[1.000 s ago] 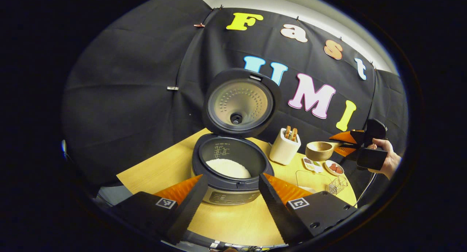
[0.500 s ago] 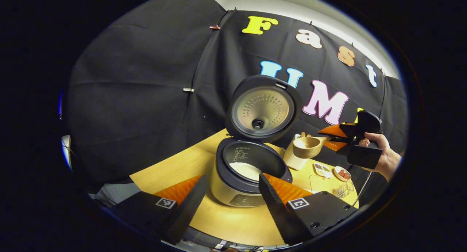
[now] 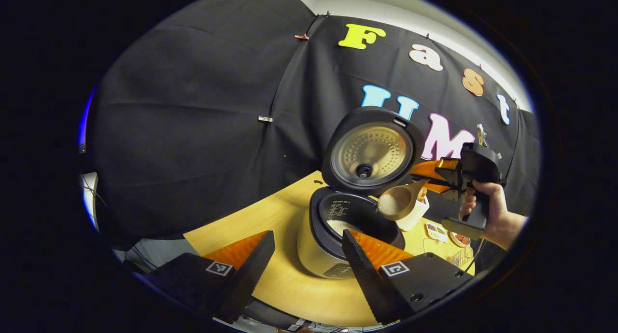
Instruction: Close the left gripper, press the button to open the rice cooker; take a wooden spoon from the chopstick holder with the right hand, scoop a spoonful of rice and pour it into the rice cooker, then put the wooden spoon back into the chopstick holder.
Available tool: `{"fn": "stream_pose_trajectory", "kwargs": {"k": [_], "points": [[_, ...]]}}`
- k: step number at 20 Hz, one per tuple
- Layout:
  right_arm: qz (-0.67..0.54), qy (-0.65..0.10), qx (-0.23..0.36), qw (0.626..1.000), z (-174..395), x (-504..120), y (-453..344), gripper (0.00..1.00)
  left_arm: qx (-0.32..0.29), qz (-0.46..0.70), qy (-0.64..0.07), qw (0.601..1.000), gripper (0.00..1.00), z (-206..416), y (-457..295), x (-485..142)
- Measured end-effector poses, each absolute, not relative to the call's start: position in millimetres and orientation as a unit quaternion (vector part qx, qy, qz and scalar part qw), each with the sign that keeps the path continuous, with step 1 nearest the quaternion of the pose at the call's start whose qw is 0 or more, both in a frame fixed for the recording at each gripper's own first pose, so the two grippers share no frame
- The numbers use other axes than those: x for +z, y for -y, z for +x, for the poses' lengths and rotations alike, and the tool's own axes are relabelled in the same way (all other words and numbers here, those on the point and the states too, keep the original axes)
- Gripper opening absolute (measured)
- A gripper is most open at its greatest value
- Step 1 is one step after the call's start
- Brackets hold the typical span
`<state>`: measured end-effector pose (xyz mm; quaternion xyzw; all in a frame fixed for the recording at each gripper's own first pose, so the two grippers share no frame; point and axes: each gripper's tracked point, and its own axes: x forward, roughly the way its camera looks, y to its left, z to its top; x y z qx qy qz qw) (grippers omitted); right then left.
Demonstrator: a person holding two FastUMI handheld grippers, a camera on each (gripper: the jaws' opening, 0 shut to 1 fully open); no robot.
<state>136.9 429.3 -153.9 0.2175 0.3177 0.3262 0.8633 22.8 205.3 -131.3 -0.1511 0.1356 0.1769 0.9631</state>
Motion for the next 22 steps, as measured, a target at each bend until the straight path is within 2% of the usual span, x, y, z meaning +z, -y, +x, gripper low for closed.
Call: {"fn": "stream_pose_trajectory", "kwargs": {"k": [3,11,22], "points": [[0.134,-0.285,0.381,0.869,119.3,-160.7,-448.8,0.13,0.182,-0.147,-0.135,0.963,0.95,21.7,-212.1,-131.6],[-0.033,-0.219,0.510,0.831,68.2,-185.9,-478.4,0.13,0.193,-0.138,-0.143,0.961,0.95,17.6,-216.4,-137.0],[-0.091,-0.173,0.558,0.806,35.6,-181.0,-470.8,0.13,0.186,-0.132,-0.134,0.964,0.95,17.5,-209.1,-131.0]]}}
